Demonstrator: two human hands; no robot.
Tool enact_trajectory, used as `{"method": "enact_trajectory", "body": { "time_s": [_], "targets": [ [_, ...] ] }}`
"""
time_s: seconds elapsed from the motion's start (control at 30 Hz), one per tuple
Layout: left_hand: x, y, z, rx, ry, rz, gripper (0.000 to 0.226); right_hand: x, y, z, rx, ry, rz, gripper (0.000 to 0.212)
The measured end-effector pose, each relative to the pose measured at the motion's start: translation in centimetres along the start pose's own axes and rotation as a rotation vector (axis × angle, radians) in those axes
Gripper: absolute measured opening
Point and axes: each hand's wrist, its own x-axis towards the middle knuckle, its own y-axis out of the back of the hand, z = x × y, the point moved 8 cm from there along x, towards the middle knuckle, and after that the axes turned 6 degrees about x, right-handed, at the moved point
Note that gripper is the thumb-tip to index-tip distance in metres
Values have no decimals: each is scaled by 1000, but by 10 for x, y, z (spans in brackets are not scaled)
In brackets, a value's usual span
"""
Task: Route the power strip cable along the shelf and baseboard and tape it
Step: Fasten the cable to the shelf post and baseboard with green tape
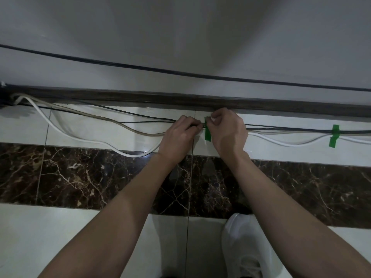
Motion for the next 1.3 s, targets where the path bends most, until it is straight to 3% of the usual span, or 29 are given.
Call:
{"method": "enact_trajectory", "body": {
  "time_s": [0.17,0.4,0.83,1.03,1.3],
  "targets": [
    [1,3,2,-3,-5,15,13,-23,11,-2,69,311,158,15],
    [1,4,2,-3,-3,2,16,-31,5,4,-59,418,89,21],
    [-1,5,3,0,-8,34,18,-26,-9,-12,-386,339,-149,40],
    [2,6,4,-18,-1,26,10,-22,1,5,-39,339,-127,26],
    [2,4,0,-33,-4,26,10,-9,-2,8,-46,312,-133,22]
  ]
}}
